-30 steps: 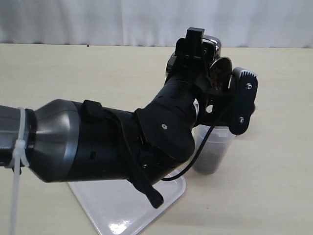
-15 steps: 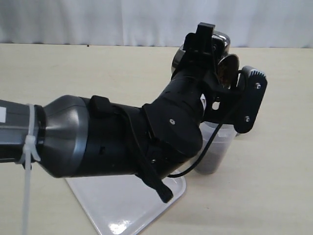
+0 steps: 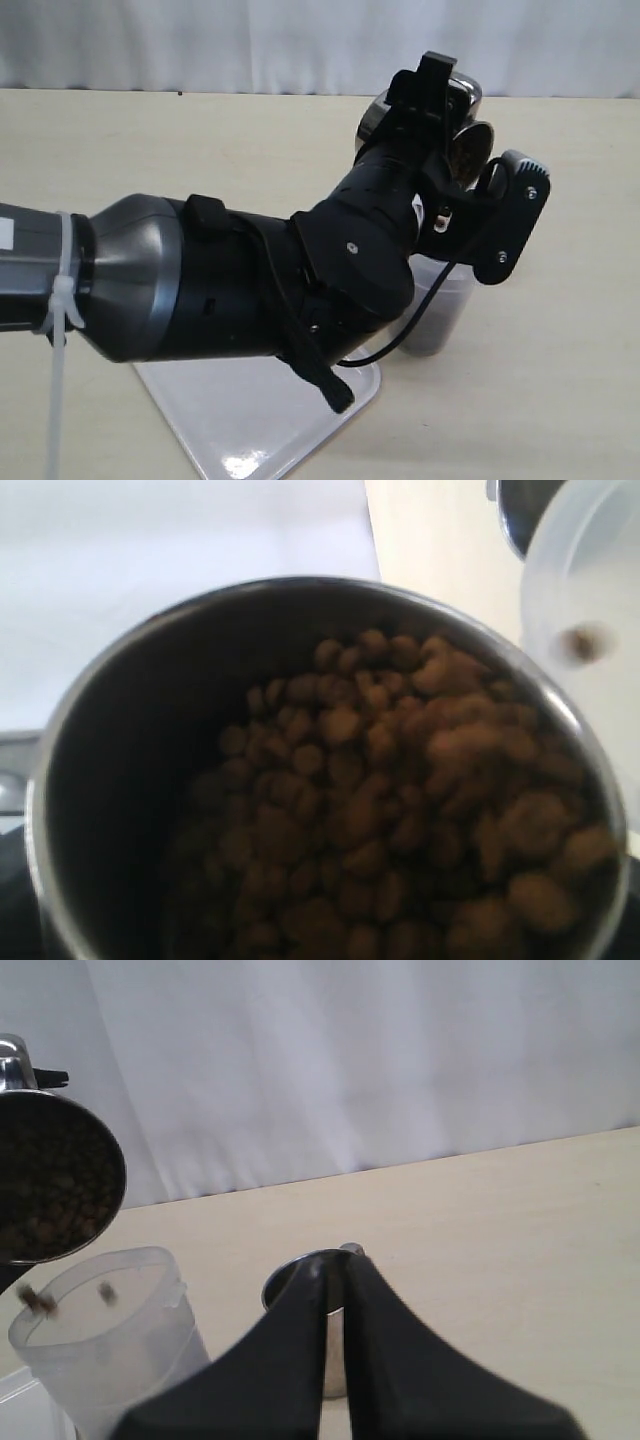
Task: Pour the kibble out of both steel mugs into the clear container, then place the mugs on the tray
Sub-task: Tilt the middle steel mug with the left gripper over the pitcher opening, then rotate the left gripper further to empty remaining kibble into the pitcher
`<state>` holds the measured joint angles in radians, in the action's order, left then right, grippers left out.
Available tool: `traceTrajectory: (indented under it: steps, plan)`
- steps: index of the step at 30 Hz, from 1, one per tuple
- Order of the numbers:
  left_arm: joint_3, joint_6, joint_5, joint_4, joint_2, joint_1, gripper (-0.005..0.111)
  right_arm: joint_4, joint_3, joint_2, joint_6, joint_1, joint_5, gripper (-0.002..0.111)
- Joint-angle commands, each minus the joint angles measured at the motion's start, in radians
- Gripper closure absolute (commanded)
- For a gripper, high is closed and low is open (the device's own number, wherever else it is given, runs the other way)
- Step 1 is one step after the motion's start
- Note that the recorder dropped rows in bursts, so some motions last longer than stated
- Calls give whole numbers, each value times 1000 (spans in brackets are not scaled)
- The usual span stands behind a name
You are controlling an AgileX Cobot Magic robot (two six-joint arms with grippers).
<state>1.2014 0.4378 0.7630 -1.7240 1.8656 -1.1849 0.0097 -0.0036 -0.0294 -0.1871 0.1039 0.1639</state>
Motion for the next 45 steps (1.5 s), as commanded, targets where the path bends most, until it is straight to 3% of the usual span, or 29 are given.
traceTrajectory:
  steps: [1, 24, 45]
  plan:
    - [12, -57, 12, -20, -9, 3, 107, 2, 4, -3, 0, 5, 5, 103]
    - [49, -187, -37, -20, -9, 26, 107, 2, 4, -3, 0, 5, 5, 103]
    - [58, -466, -32, -20, -9, 26, 107, 2, 4, -3, 0, 5, 5, 103]
